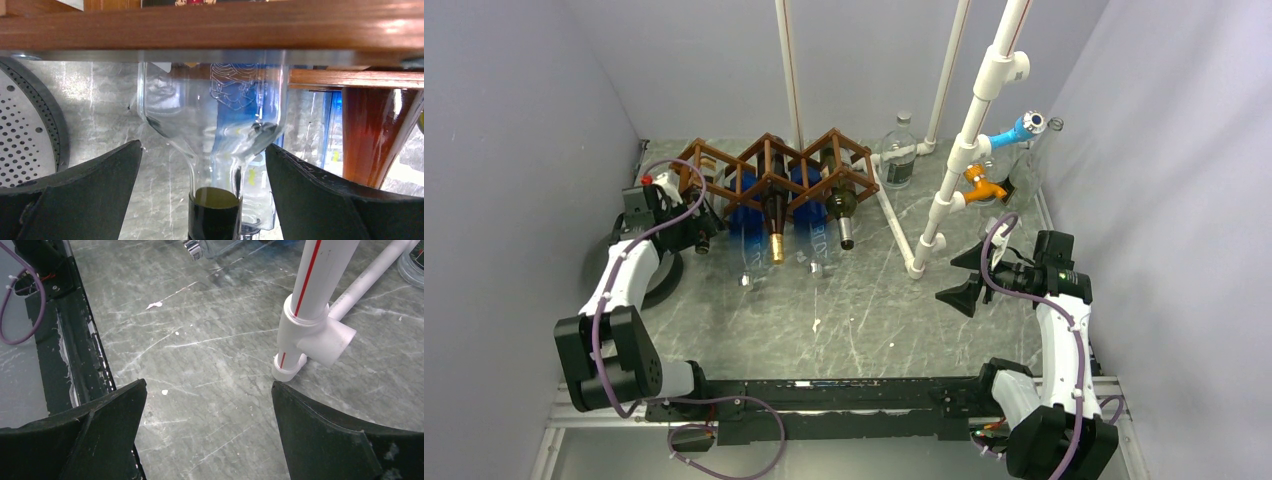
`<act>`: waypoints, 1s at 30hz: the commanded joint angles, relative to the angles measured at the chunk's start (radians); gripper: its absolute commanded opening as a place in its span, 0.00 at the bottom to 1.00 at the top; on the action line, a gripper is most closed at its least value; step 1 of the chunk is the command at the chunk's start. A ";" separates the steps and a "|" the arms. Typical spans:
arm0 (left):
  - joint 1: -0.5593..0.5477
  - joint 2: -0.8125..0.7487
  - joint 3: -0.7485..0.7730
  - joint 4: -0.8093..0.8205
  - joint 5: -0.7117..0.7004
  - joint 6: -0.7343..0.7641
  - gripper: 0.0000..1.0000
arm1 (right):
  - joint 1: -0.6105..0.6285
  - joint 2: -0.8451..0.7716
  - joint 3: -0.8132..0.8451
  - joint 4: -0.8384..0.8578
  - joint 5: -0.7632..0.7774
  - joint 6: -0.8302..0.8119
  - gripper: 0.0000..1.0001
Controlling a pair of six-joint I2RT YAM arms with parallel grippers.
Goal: Take the wine bottle off the wine rack
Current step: Pick up the wine bottle from the wine rack.
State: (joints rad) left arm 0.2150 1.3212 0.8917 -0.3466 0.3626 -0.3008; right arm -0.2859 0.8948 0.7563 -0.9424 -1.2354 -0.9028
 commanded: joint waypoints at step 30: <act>0.005 0.067 0.070 0.037 0.080 0.014 0.56 | 0.007 -0.007 0.006 0.001 0.004 -0.036 0.99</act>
State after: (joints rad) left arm 0.2146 1.3922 0.9226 -0.3214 0.4290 -0.3004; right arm -0.2844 0.8959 0.7563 -0.9428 -1.2278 -0.9134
